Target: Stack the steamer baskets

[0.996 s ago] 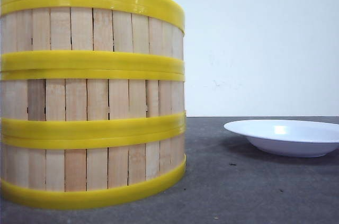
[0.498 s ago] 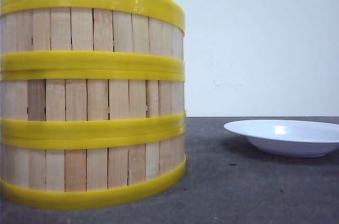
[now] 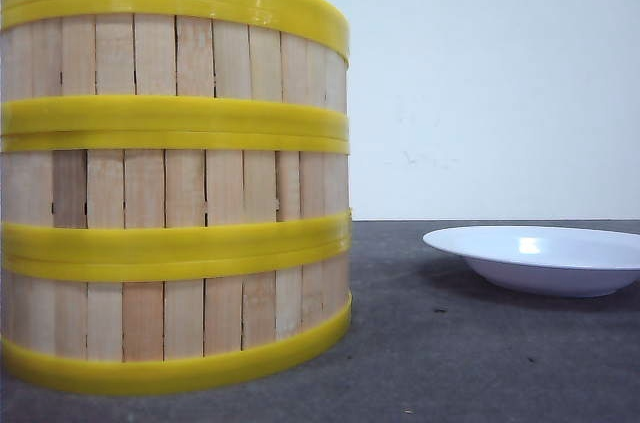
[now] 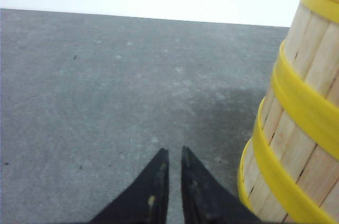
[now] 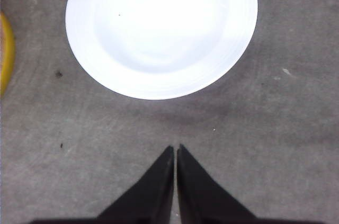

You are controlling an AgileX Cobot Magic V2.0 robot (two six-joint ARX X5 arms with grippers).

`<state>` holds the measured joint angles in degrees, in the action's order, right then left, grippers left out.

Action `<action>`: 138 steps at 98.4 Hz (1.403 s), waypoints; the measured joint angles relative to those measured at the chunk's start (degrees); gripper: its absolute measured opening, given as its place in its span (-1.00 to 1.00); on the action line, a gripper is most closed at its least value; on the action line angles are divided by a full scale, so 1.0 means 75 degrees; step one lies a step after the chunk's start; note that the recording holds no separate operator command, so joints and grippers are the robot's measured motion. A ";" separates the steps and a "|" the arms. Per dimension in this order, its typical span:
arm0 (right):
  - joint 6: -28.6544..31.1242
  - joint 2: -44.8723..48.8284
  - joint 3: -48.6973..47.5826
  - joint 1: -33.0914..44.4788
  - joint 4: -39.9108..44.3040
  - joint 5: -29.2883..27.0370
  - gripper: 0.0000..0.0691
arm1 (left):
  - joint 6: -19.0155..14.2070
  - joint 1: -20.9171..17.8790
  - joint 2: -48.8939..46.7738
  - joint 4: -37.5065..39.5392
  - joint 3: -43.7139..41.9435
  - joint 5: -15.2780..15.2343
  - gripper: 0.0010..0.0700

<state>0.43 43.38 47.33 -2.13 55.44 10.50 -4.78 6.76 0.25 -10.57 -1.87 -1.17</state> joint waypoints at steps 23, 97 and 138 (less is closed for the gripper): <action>0.0000 -0.0160 0.0000 0.0000 -0.0012 0.0000 -0.99 | -0.0026 0.0000 0.0000 0.0000 0.0000 0.0000 -0.98; 0.0382 -0.5788 -0.6161 -0.0006 -0.6266 -0.0428 -0.99 | -0.0055 0.0000 0.0000 0.0003 0.0000 0.0003 -0.98; 0.0440 -0.5756 -0.6175 -0.0009 -0.6100 -0.0629 -0.99 | -0.0055 0.0000 0.0000 0.0000 0.0000 0.0000 -0.98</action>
<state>3.73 0.21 1.02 -2.20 9.69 5.78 -5.19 6.76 0.25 -10.57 -1.87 -1.17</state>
